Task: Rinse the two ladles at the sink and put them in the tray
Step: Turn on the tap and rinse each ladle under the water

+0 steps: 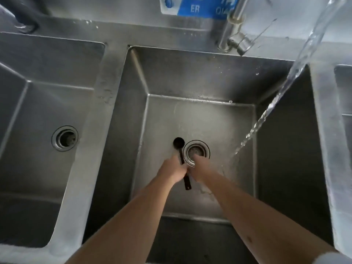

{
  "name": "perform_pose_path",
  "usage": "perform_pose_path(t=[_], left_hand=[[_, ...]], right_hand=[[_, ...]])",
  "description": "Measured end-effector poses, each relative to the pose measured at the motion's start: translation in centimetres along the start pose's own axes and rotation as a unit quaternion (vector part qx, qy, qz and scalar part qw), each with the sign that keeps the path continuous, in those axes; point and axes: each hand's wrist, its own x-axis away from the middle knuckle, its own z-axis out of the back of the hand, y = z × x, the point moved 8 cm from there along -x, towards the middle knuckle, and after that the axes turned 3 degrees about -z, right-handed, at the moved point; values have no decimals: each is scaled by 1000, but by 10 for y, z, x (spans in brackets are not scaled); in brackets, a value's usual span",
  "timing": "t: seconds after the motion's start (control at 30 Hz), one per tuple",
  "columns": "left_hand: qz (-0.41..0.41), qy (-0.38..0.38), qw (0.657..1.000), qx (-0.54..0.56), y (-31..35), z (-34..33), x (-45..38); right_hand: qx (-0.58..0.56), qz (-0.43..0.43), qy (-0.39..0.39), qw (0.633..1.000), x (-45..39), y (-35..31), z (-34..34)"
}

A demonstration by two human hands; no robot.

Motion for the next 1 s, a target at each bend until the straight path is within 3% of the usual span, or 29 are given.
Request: perform_pose_path(t=[0.23,0.43,0.5,0.63,0.8,1.0], left_hand=[[43,44,996,69,-32,-12,-50],[18,14,998,50,-29,-17,-52],[5,-2,996,93,-23,-17,-38],[-28,-67,978,194,8,-20,6],[-35,-120,952,279,52,-29,63],[36,-143,921,361,81,-32,99]], right_hand=[[-67,-29,16,997,-38,-1,-32],[-123,-38,-29,991,-22,2,-33],[-212,-43,-53,975,0,4,-24],[-434,-119,-96,888,64,10,-1],[-478,-143,-73,864,128,29,32],[-516,-157,-36,841,156,54,51]])
